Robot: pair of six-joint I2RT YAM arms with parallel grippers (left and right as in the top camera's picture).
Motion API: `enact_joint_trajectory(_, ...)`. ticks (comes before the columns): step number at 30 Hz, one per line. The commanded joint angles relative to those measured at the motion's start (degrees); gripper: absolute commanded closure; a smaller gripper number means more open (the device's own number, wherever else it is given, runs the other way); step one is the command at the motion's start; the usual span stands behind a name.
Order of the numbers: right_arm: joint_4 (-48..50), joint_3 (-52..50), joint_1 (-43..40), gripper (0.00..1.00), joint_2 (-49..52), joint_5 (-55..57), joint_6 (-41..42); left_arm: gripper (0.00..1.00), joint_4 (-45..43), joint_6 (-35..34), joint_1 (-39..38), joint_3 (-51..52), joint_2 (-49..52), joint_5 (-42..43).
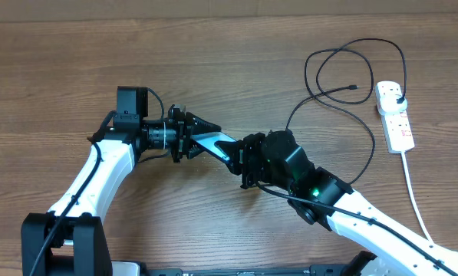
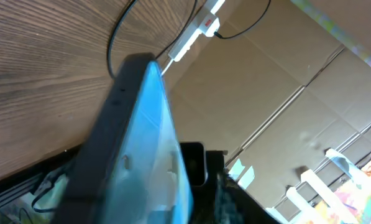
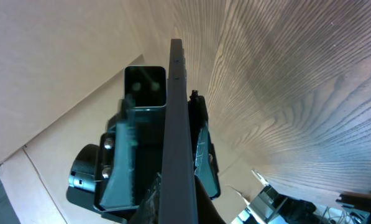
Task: Plug charger to phone and switch on socket
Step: 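Hand the phone back to the left gripper, grasping its top end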
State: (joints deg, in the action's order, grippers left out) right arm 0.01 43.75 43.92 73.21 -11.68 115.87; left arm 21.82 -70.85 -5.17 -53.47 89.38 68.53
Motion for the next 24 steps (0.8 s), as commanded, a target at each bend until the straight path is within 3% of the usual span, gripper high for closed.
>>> enact_joint_trajectory(1, 1.64, 0.59, 1.18, 0.96, -0.74, -2.47, 1.57, 0.71, -0.24, -0.52, -0.55, 0.02, 0.22, 0.24)
enact_joint_trajectory(11, -0.33, 0.59, 1.18, 0.96, -0.74, -0.81, 1.55, 0.95, -0.24, -0.52, -0.55, 0.02, 0.22, -1.16)
enact_joint_trajectory(18, -3.39, 0.59, 1.18, 0.79, -0.74, 2.05, 1.46, 0.96, -0.26, -0.20, -0.55, 0.02, 0.22, -5.33)
enact_joint_trajectory(24, -9.84, 0.59, 1.01, 0.74, -0.74, 7.89, 0.68, 0.96, -0.24, 3.56, -0.52, 0.02, 0.24, -9.42)
